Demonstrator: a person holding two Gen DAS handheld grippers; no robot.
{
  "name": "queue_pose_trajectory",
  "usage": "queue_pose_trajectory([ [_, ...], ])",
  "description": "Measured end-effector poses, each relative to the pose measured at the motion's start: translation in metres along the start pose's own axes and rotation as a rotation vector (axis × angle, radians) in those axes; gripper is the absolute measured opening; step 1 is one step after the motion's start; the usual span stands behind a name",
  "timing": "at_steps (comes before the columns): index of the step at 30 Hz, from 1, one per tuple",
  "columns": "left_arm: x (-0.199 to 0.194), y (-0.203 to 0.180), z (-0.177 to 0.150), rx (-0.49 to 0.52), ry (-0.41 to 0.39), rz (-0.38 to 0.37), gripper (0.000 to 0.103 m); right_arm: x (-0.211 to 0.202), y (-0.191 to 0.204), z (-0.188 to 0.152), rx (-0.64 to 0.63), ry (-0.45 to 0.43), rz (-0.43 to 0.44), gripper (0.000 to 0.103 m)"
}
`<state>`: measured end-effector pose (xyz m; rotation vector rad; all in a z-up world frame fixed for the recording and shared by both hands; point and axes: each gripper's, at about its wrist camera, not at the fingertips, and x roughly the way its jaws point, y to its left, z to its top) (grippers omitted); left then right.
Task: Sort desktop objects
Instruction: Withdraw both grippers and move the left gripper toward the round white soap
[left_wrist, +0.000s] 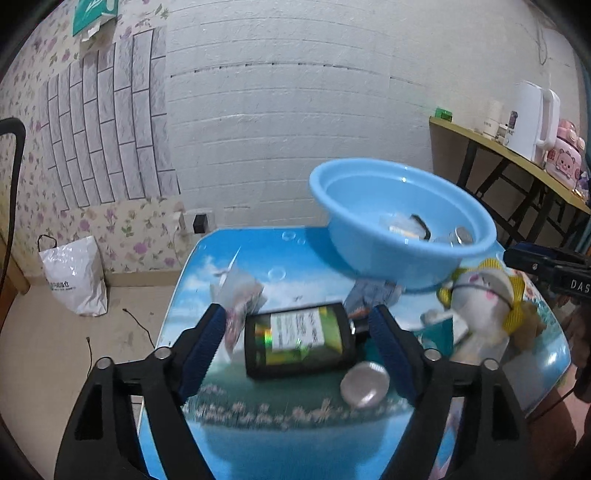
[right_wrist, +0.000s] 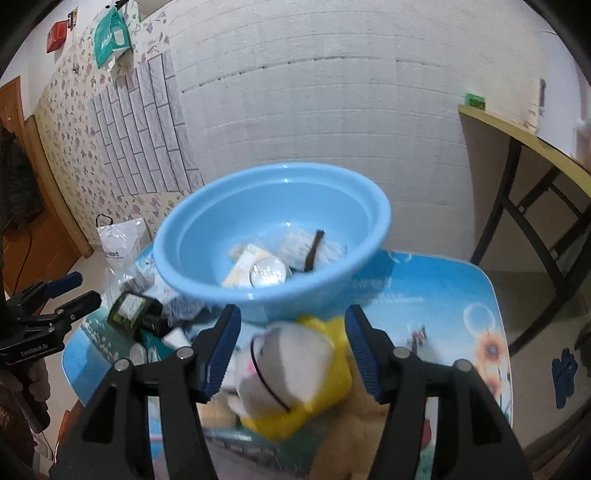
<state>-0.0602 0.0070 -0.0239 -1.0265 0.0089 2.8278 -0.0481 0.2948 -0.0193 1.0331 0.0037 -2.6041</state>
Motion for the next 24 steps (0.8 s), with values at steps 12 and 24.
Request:
queue_pose_trajectory([
  [12, 0.004, -0.013, -0.038, 0.073, 0.067, -0.028, 0.082, -0.008, -0.014, -0.031, 0.052, 0.058, -0.038, 0.059],
  [24, 0.01, -0.002, -0.046, 0.032, 0.109, -0.011, 0.093, -0.005, 0.014, -0.041, 0.044, 0.068, -0.012, 0.091],
])
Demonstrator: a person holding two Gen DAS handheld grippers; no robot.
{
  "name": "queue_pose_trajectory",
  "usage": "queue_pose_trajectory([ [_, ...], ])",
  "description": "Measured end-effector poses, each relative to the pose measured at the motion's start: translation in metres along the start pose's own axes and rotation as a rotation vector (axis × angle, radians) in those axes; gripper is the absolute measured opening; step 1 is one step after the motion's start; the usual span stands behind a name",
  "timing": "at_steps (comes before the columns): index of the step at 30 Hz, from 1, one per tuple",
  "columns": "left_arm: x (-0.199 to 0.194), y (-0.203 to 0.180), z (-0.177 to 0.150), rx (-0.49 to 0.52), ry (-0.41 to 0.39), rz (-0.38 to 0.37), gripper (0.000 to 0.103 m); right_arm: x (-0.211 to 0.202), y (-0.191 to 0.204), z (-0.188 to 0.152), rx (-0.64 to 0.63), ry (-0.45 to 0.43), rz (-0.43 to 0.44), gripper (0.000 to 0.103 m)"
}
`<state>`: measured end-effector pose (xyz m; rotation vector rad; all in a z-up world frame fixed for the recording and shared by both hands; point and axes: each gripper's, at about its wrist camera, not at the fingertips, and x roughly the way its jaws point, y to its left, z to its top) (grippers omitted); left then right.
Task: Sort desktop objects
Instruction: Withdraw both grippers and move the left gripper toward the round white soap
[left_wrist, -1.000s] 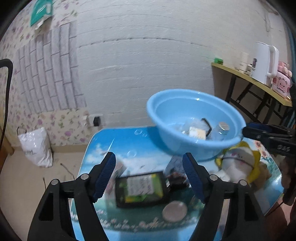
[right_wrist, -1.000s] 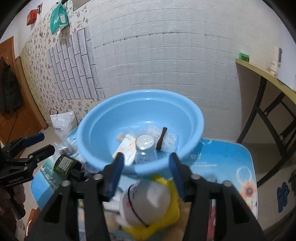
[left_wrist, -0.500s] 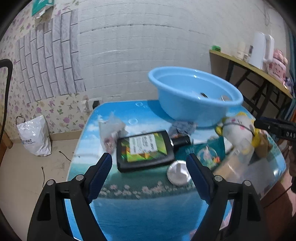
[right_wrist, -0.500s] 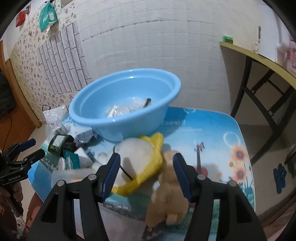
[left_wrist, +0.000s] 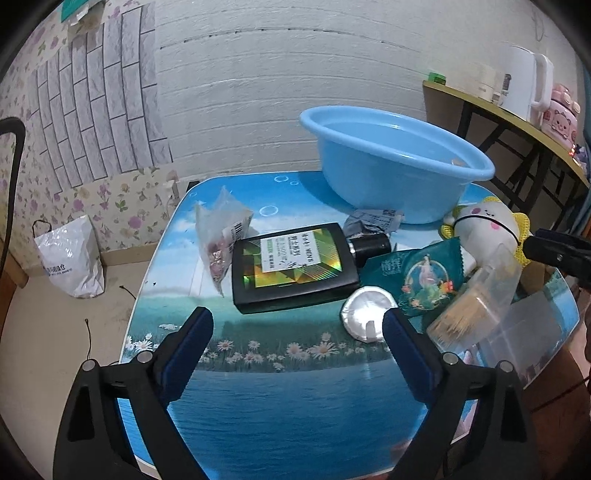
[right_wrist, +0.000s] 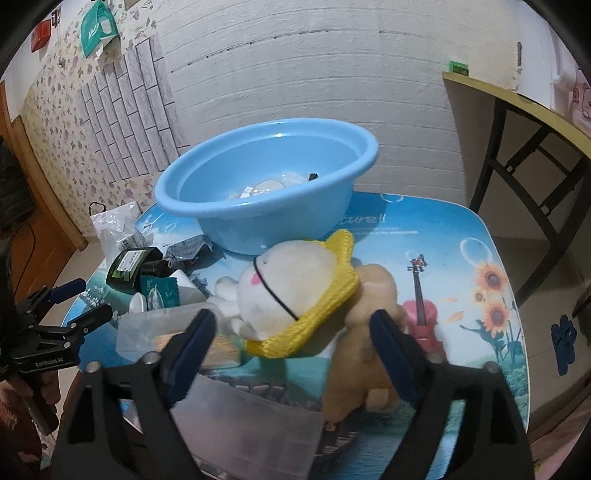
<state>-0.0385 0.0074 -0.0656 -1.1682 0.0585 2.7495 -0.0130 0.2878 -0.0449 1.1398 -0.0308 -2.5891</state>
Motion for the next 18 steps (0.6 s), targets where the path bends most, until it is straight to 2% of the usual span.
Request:
queue_pose_trajectory([
  [4, 0.007, 0.009, 0.001, -0.028, 0.016, -0.008, 0.095, 0.002, 0.015, -0.002, -0.038, 0.009, 0.032, 0.103],
  [10, 0.019, 0.02, 0.004, -0.076, 0.038, -0.054, 0.095, 0.009, 0.028, -0.005, -0.063, 0.04, 0.05, 0.103],
  [18, 0.03, 0.019, 0.016, -0.077, 0.047, -0.088, 0.095, 0.012, 0.041, -0.003, -0.118, 0.052, 0.036, 0.103],
])
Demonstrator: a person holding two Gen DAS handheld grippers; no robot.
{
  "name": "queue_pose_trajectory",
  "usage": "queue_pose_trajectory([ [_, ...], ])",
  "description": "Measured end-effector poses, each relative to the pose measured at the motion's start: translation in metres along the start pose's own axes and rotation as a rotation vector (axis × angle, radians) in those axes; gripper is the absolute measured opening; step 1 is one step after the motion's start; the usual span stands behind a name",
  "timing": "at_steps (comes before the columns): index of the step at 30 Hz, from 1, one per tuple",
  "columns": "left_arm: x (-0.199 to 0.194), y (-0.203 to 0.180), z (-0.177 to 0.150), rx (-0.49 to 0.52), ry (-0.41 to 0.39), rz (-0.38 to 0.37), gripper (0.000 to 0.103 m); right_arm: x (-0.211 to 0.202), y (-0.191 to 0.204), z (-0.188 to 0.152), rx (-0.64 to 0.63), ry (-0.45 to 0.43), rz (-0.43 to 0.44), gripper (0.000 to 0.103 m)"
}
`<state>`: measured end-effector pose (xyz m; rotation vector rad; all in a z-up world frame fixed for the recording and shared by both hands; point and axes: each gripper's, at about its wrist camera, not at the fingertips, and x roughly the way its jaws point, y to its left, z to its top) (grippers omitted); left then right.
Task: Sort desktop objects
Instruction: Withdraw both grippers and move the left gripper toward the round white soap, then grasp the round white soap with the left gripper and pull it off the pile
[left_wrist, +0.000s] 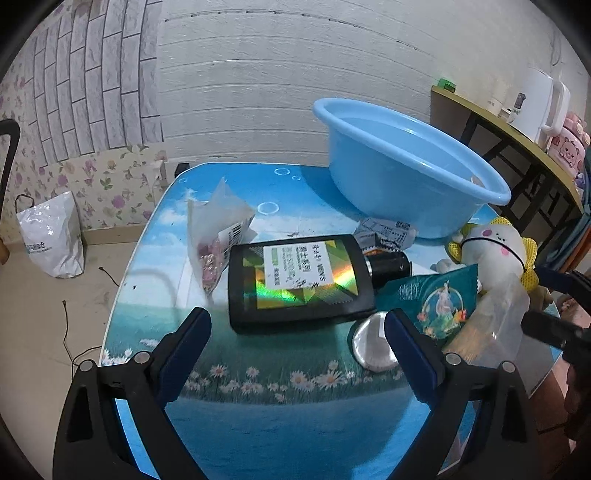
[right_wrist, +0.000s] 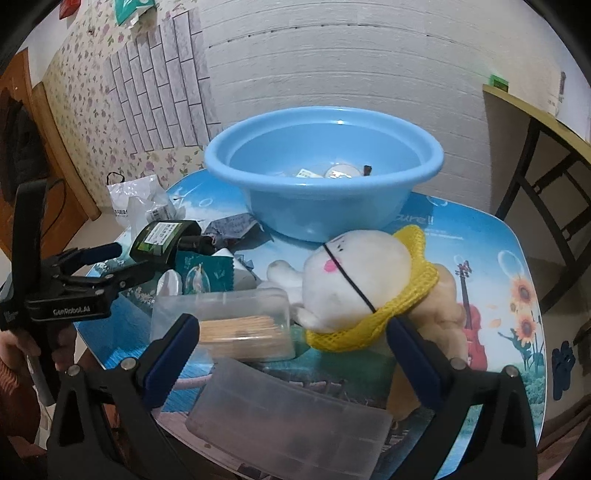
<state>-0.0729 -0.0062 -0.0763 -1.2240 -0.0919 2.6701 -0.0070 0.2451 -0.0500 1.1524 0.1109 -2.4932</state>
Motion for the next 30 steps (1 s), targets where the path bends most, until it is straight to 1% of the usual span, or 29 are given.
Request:
queue_pose_trajectory([
  [2, 0.002, 0.0, 0.003, 0.007, 0.001, 0.001, 0.095, 0.0, 0.001, 0.001, -0.005, -0.001, 0.002, 0.103],
  [9, 0.008, 0.002, 0.008, 0.004, 0.015, 0.002, 0.095, -0.006, 0.004, 0.003, -0.004, -0.012, 0.055, 0.103],
  [15, -0.007, 0.003, -0.002, 0.012, 0.0, -0.013, 0.095, -0.012, 0.009, 0.003, -0.044, -0.035, 0.082, 0.103],
  [22, -0.012, 0.006, -0.015, 0.002, 0.016, -0.03, 0.095, -0.019, 0.018, 0.002, -0.098, -0.061, 0.133, 0.103],
  [25, -0.01, -0.001, -0.019, 0.016, 0.027, -0.04, 0.095, -0.021, 0.018, -0.001, -0.114, -0.054, 0.124, 0.103],
  [27, -0.01, -0.007, -0.021, 0.033, 0.028, -0.047, 0.095, -0.023, 0.015, -0.005, -0.102, -0.041, 0.117, 0.103],
  [30, -0.009, -0.017, -0.023, 0.07, 0.027, -0.046, 0.095, -0.024, 0.007, -0.019, -0.064, 0.0, 0.077, 0.103],
])
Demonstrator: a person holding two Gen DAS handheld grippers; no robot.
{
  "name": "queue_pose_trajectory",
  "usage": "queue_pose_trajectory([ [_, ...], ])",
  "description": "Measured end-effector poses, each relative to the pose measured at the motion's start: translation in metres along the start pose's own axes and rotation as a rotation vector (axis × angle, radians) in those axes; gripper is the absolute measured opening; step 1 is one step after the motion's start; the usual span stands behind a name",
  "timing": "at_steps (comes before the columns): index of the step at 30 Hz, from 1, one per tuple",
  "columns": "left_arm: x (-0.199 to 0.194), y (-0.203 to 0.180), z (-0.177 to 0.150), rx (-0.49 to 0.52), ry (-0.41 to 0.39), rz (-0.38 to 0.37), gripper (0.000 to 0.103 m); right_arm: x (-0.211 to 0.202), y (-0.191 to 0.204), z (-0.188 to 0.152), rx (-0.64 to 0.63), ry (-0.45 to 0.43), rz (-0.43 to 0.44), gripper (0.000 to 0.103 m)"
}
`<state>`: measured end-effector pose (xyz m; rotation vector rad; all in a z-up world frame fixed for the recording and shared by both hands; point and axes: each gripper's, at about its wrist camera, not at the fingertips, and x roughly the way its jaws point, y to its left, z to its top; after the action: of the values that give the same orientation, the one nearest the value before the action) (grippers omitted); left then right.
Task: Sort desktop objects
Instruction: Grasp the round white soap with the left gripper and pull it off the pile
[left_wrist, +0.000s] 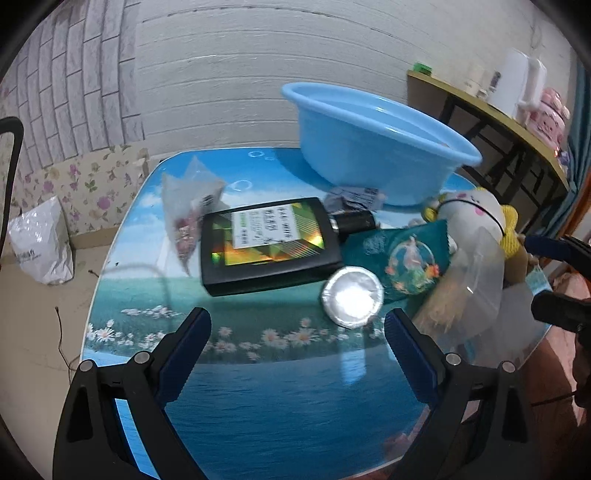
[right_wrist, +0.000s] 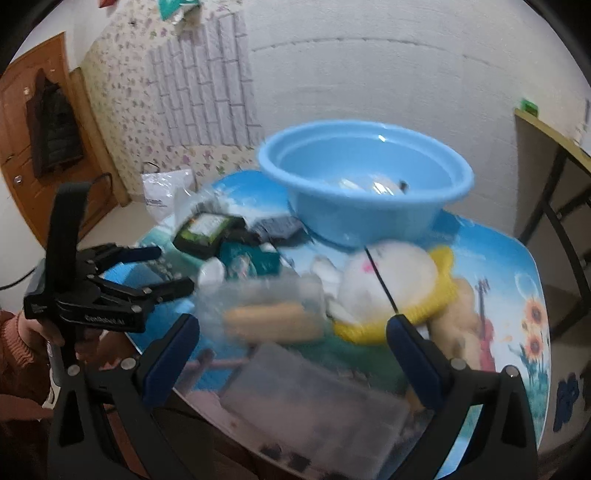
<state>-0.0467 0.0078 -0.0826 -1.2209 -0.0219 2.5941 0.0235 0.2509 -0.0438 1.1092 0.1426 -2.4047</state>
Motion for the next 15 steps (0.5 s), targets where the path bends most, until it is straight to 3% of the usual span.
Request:
queue_pose_trajectory([
  [5, 0.006, -0.011, -0.002, 0.031, 0.013, -0.005, 0.095, 0.0, -0.007, -0.026, 0.062, 0.071, -0.014, 0.103],
  [8, 0.01, -0.018, -0.002, 0.04, 0.018, -0.005, 0.095, -0.003, 0.001, -0.035, 0.029, 0.084, -0.071, 0.103],
  [15, 0.018, -0.03, 0.008, 0.077, 0.014, 0.011, 0.095, -0.001, -0.004, -0.047, -0.019, 0.111, -0.109, 0.103],
])
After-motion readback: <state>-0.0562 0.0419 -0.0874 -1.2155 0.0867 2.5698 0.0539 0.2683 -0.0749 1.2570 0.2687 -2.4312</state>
